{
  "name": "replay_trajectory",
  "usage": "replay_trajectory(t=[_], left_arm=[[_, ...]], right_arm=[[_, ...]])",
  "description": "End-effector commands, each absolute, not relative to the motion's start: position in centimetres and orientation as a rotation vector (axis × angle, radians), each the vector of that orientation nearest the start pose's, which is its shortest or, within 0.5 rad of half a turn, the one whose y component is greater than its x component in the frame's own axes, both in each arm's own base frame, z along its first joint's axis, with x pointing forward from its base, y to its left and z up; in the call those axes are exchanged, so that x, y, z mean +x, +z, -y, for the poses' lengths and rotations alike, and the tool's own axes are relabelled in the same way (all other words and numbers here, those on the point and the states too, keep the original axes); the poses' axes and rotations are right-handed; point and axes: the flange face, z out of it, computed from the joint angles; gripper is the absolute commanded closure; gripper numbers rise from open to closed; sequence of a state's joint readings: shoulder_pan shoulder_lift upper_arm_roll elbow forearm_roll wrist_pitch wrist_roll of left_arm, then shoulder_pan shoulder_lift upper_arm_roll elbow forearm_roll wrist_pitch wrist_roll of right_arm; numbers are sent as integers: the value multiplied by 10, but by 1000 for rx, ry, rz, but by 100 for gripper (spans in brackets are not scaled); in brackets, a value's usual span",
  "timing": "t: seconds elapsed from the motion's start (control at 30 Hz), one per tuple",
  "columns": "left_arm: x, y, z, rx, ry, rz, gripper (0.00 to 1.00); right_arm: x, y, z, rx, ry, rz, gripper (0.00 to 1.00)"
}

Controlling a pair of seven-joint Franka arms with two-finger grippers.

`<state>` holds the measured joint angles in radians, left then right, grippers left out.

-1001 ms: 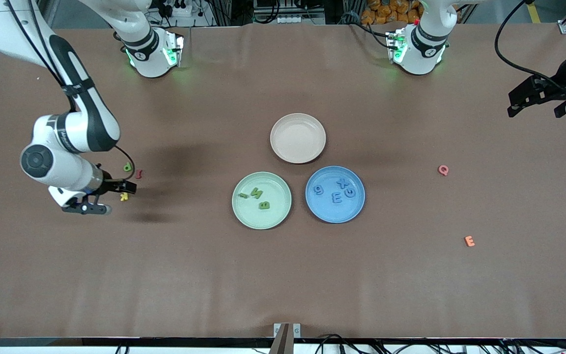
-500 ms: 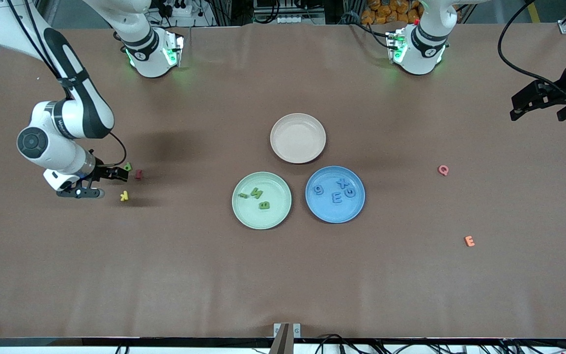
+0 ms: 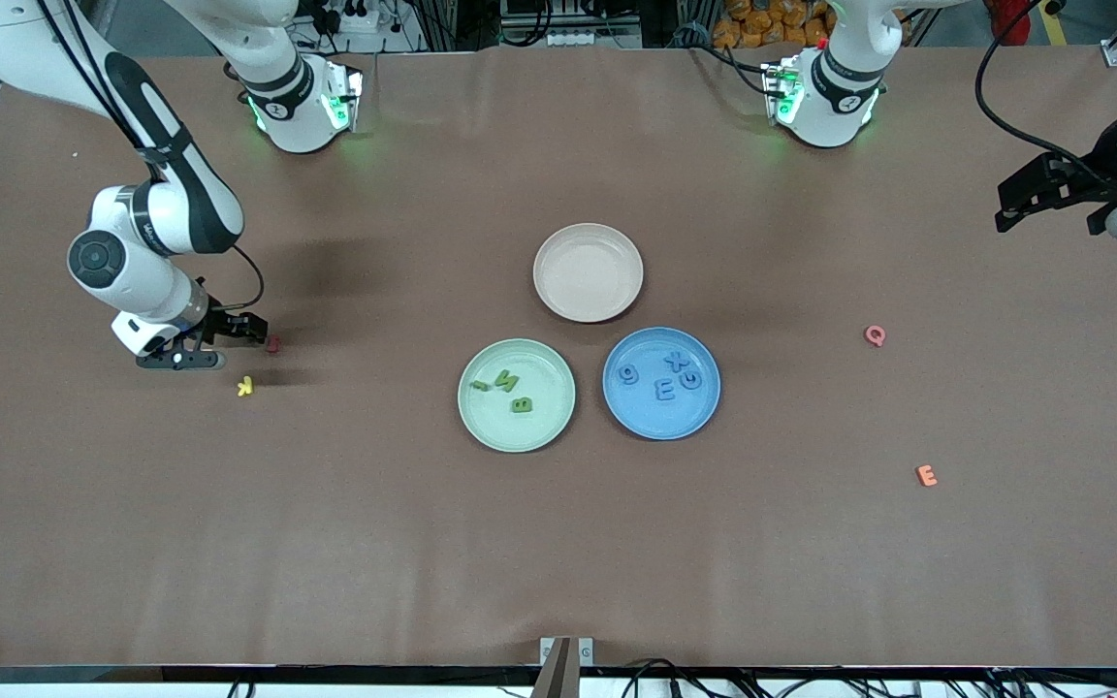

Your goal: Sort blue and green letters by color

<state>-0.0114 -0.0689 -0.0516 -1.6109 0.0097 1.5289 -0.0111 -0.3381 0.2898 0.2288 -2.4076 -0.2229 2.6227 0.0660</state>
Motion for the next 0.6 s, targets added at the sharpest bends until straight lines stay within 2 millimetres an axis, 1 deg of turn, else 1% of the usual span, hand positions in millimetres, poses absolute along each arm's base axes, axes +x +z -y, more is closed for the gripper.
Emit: replay_trajectory(t=[0.0,0.23,0.47,0.57], left_arm=[[528,643,35,-3148,37,-117,0],[529,642,36,-3147,42,-126,0],[529,642,38,-3147,39,-129,0],[529,642,36,-3147,39,-129,0]], right_arm=[[470,197,44,-3191,82,63,5],[458,190,41,-3199,72,123,7],[456,185,41,-3198,70,142,9],[455,184,44,-3201,65,147,10]])
